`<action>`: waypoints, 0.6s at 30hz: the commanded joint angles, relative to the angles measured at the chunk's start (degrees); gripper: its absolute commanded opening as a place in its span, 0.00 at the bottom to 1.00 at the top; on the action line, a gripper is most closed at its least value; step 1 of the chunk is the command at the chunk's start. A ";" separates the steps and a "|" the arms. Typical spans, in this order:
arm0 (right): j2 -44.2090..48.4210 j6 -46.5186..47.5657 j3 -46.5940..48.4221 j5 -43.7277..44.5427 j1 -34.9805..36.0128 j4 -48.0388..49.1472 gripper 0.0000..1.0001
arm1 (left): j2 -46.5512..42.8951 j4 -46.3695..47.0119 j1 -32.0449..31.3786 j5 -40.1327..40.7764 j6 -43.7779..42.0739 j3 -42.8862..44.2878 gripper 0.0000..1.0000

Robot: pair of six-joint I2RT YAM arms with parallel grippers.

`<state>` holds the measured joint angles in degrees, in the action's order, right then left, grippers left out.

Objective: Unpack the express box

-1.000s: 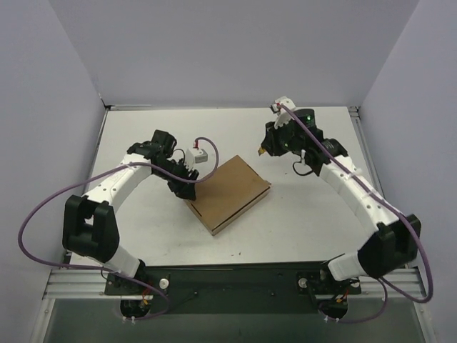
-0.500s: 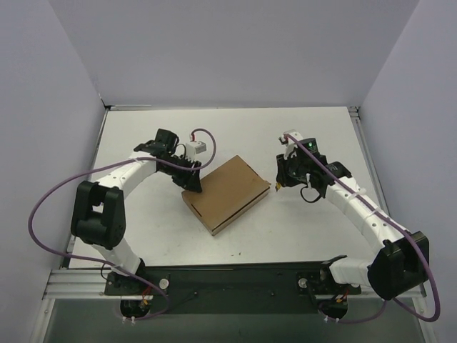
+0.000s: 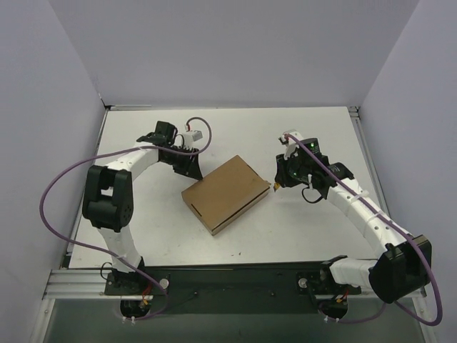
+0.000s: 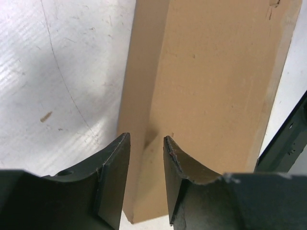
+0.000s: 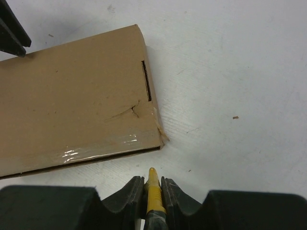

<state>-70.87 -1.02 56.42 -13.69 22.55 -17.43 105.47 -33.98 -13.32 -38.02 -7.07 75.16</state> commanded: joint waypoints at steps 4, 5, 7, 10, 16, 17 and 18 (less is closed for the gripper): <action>-1.37 2.07 1.58 -1.34 0.48 -0.15 0.00 | 6.67 -2.93 3.39 -8.37 -3.30 4.91 0.41; -1.98 2.25 1.93 -1.25 0.39 -0.15 0.00 | 7.55 -3.29 3.74 -9.43 -3.56 5.26 0.41; -2.51 2.42 2.72 -0.90 0.31 -0.32 0.00 | 8.08 -4.07 4.53 -12.15 -4.26 5.61 0.41; -3.22 2.77 3.34 -0.81 0.31 -0.32 0.00 | 8.17 -4.26 4.88 -16.46 -3.83 5.97 0.42; -4.10 2.86 3.52 -0.63 0.31 -0.06 0.00 | 5.80 1.98 4.27 -17.97 1.53 4.04 0.45; -4.19 2.86 3.52 -0.63 0.31 0.03 0.00 | 6.49 1.55 4.10 -17.10 1.36 4.30 0.45; -4.27 2.95 3.43 -0.63 0.31 0.12 0.00 | 7.11 0.94 3.92 -14.13 1.27 4.56 0.44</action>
<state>-74.89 1.34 57.56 -14.39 22.59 -17.41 113.54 -35.27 -8.75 -53.12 -7.11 78.70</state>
